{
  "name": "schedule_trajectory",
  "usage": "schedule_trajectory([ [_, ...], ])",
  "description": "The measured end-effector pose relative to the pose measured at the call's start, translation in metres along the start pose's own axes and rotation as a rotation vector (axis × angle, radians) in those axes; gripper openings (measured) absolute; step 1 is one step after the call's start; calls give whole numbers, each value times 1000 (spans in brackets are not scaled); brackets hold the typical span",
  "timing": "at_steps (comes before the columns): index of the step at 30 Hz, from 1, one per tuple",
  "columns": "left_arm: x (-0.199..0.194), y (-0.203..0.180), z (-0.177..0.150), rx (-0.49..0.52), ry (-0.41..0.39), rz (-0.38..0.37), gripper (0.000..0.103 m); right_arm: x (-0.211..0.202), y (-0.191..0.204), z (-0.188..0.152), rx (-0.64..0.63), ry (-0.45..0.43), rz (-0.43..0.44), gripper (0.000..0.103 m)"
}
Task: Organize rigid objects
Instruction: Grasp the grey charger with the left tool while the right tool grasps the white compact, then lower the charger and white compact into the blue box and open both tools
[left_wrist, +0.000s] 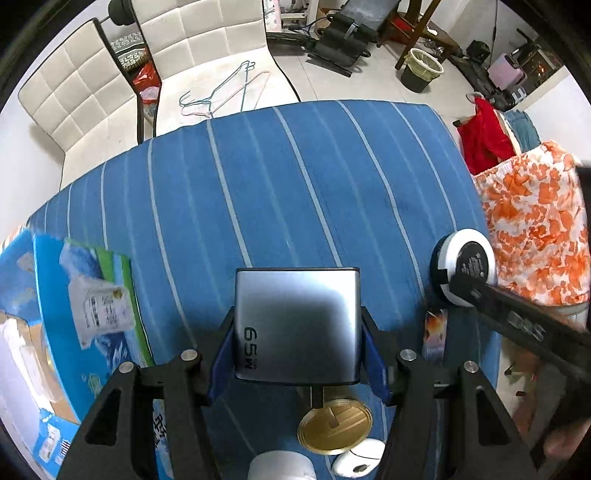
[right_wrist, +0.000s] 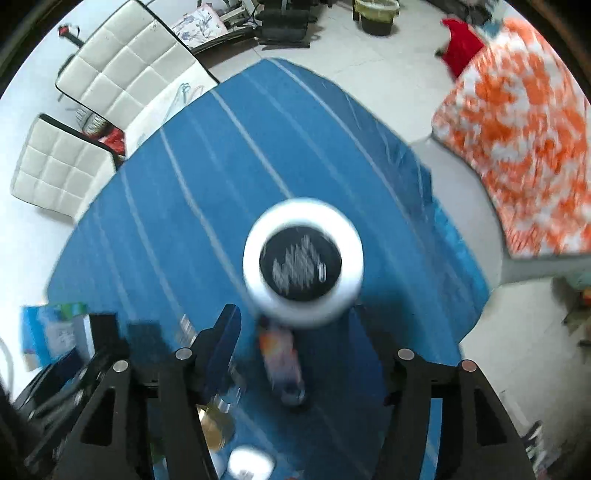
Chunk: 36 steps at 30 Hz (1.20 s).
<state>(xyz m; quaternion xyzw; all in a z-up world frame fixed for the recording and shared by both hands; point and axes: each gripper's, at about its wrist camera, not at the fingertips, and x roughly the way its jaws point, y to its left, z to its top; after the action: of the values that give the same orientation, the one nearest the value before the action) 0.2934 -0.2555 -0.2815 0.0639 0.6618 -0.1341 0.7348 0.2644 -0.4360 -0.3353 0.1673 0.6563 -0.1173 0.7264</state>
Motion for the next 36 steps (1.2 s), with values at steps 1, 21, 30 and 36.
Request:
schedule_trajectory([
  [1,3,0,3,2,5,4,57,7,2,7,-10,9,-11,85],
  [21,-65,39,-29,12,-108,-4,57,-53,70,-35,-120,-90,-53,77],
  [30,-147,116,-95,-49,-215,38,57,-141,144,-122,-273,-169,44,77],
  [36,-187,162,-146,-136,-254,91,57,-183,201,-187,-366,-199,111,77],
])
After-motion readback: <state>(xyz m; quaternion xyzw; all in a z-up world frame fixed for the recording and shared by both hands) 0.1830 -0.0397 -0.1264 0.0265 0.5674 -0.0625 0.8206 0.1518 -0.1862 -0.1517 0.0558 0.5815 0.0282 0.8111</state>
